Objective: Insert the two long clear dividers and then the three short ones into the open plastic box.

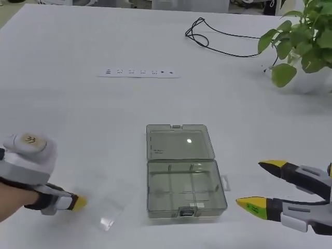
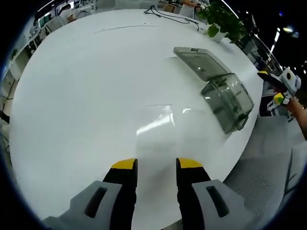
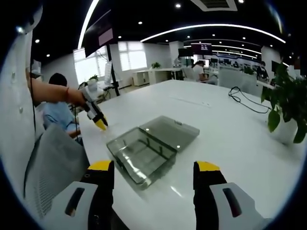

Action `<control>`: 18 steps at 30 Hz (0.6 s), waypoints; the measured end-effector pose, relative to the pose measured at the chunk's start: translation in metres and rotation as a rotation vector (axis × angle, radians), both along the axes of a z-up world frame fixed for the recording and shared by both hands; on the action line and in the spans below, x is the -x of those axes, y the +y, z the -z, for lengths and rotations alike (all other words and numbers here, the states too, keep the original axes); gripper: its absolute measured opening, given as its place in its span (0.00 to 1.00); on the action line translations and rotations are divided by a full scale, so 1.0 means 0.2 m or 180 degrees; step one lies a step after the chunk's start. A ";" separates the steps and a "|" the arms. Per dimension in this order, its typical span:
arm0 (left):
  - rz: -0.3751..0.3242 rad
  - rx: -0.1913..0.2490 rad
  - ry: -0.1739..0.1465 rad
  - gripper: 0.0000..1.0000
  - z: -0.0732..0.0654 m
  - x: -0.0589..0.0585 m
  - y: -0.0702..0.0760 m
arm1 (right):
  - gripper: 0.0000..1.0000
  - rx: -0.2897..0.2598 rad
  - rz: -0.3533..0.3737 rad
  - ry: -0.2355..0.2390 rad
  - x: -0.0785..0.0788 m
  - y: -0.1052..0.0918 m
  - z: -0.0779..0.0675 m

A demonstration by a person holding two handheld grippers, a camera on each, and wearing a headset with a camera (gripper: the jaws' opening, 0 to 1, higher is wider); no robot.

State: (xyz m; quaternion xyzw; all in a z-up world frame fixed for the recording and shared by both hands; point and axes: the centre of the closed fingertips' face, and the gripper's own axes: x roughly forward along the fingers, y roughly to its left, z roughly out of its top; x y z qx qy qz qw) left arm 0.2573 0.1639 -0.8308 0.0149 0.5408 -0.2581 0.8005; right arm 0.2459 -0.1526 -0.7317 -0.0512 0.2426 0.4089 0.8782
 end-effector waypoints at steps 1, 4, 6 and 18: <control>-0.0026 0.0039 -0.0014 0.30 -0.01 0.00 -0.01 | 0.68 -0.0011 -0.0003 -0.0001 0.00 0.01 -0.01; -0.0121 0.0215 -0.0073 0.30 -0.06 0.00 -0.05 | 0.68 -0.0037 -0.0010 -0.0009 -0.01 0.03 -0.02; -0.0156 0.0328 -0.0125 0.30 -0.10 0.00 -0.08 | 0.67 -0.0074 -0.0002 0.0012 -0.01 0.05 -0.02; -0.0328 0.1070 -0.0453 0.30 -0.35 -0.02 -0.32 | 0.60 -0.0311 0.0001 0.0084 -0.01 0.23 -0.15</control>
